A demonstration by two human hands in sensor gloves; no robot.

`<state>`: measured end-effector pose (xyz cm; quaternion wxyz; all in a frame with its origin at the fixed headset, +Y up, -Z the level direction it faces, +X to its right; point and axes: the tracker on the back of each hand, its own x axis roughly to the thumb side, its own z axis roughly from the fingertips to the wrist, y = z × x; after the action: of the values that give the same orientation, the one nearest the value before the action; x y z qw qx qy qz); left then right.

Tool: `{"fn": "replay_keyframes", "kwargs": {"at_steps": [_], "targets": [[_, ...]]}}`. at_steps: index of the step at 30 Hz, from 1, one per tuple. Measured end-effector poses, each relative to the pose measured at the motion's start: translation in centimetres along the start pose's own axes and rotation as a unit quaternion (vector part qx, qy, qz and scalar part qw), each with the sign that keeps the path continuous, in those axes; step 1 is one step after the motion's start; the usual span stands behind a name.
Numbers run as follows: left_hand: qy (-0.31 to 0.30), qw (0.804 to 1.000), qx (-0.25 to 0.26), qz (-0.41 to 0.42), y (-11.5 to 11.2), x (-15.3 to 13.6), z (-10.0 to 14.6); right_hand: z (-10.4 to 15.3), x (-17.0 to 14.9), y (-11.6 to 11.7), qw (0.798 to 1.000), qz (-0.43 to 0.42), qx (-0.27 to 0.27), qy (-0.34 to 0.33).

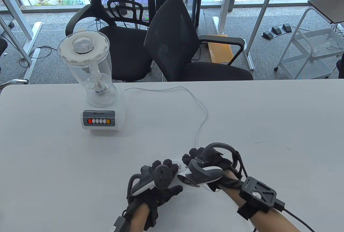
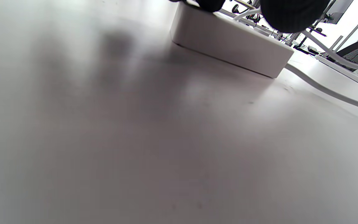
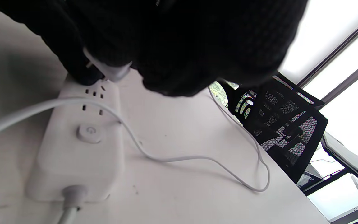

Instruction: Plug the blender into the power strip

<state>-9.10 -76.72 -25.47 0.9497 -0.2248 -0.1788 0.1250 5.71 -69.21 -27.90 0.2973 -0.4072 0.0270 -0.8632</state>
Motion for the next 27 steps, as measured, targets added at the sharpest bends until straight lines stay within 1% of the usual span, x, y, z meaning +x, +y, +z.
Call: {"fn": "replay_keyframes", "kwargs": {"at_steps": [7, 11, 16, 19, 25, 27], "targets": [[-0.001, 1.0, -0.002, 0.001, 0.0, 0.0, 0.0, -1.0, 0.3, 0.1, 1.0, -0.019, -0.019, -0.004], [-0.001, 1.0, -0.002, 0.001, 0.0, -0.1, 0.0, -1.8, 0.5, 0.1, 1.0, -0.026, -0.013, -0.01], [-0.001, 1.0, -0.003, 0.002, 0.1, -0.1, -0.1, -2.3, 0.9, 0.2, 0.999, -0.037, 0.0, -0.018], [-0.001, 1.0, -0.003, 0.002, 0.1, -0.1, -0.1, -2.9, 1.1, 0.3, 0.999, -0.004, 0.036, -0.026], [0.0, 1.0, -0.005, 0.005, 0.0, -0.1, -0.2, -3.1, 1.3, 0.0, 0.998, -0.034, 0.046, -0.028], [0.0, 1.0, -0.006, 0.007, 0.0, -0.1, -0.2, -3.2, 1.4, -0.1, 0.997, -0.059, 0.052, -0.024]]}}
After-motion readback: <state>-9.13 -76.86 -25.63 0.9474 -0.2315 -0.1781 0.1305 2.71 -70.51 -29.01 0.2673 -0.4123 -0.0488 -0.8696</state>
